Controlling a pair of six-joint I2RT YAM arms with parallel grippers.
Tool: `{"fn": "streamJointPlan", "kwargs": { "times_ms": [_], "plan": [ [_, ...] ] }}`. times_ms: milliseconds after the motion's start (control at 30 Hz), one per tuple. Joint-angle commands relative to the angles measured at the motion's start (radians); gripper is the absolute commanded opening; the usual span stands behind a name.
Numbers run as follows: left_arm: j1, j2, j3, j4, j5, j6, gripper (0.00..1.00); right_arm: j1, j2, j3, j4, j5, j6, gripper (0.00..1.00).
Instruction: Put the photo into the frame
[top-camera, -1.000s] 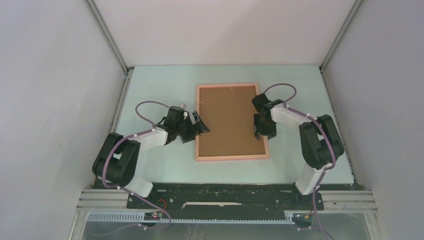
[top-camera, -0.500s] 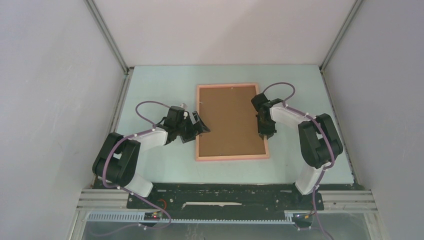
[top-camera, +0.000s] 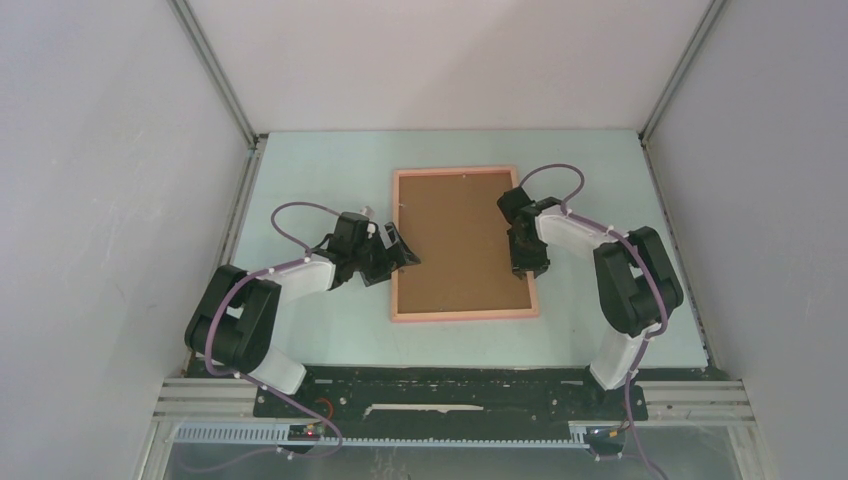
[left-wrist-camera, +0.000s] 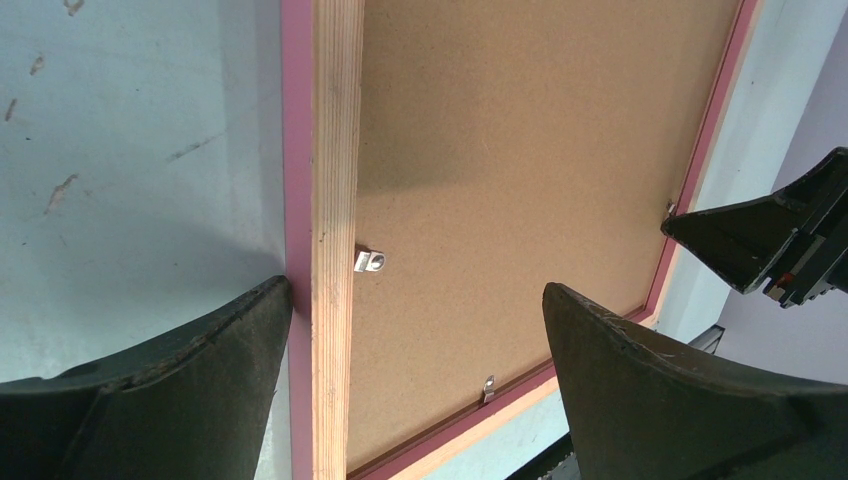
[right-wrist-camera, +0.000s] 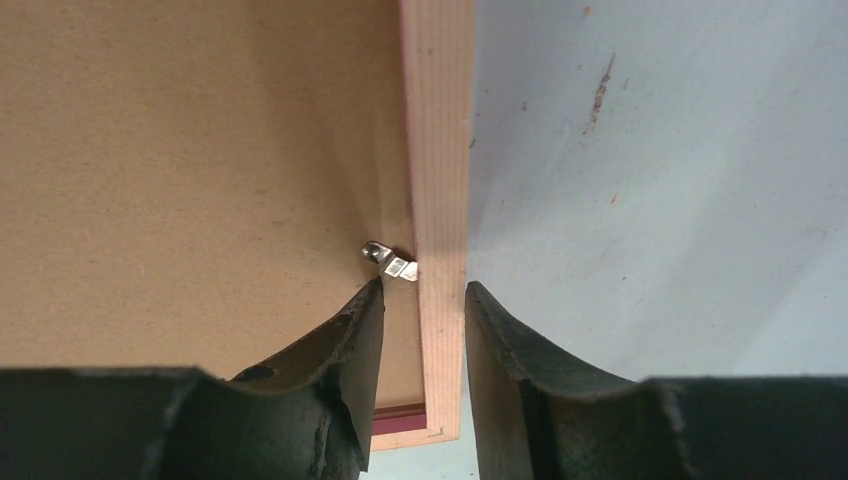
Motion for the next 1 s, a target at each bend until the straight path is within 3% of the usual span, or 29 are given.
{"fn": "streamJointPlan", "kwargs": {
  "times_ms": [0, 400, 833, 967],
  "plan": [
    [-0.001, 0.0, -0.024, 0.053, 0.035, -0.003, 0.95, 0.024, -0.041, 0.025, 0.032, 0.007, 0.001, 0.44],
    [0.0, -0.001, -0.026, 0.055, 0.035, -0.003, 0.95, 0.005, 0.014, 0.032, 0.062, 0.042, -0.015, 0.41],
    [0.001, 0.002, -0.024, 0.056, 0.037, -0.004, 0.95, -0.014, 0.051, 0.032, 0.113, 0.037, -0.043, 0.17],
    [0.0, 0.001, -0.024, 0.056, 0.037, -0.003, 0.95, -0.01, 0.043, 0.033, 0.104, 0.034, -0.043, 0.22]
  ]
}}
